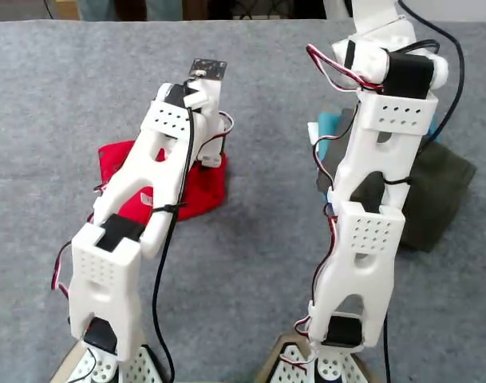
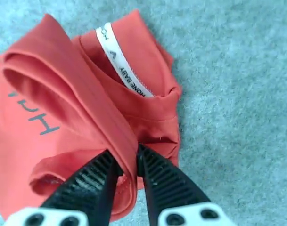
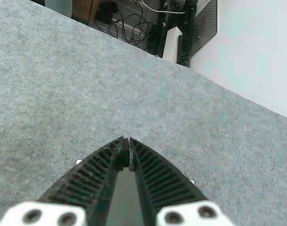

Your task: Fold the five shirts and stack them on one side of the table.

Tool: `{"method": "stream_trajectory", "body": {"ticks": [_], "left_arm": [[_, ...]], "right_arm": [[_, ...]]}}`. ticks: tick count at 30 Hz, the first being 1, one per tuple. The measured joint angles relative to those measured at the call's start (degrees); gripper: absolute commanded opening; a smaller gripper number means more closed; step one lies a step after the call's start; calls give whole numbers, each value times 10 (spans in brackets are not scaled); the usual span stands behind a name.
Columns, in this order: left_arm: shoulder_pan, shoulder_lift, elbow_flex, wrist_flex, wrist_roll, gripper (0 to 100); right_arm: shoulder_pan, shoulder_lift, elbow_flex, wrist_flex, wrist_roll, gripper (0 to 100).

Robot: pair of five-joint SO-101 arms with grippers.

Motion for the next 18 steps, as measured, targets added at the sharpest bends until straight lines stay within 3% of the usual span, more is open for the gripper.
{"method": "stream_trajectory", "body": {"ticks": [14, 18], "left_arm": [[34, 11, -25, 0, 0, 35], [34, 11, -25, 0, 0, 167]], "right_arm": [[0, 0, 0, 0, 1, 18], [0, 0, 0, 0, 1, 18]]}}
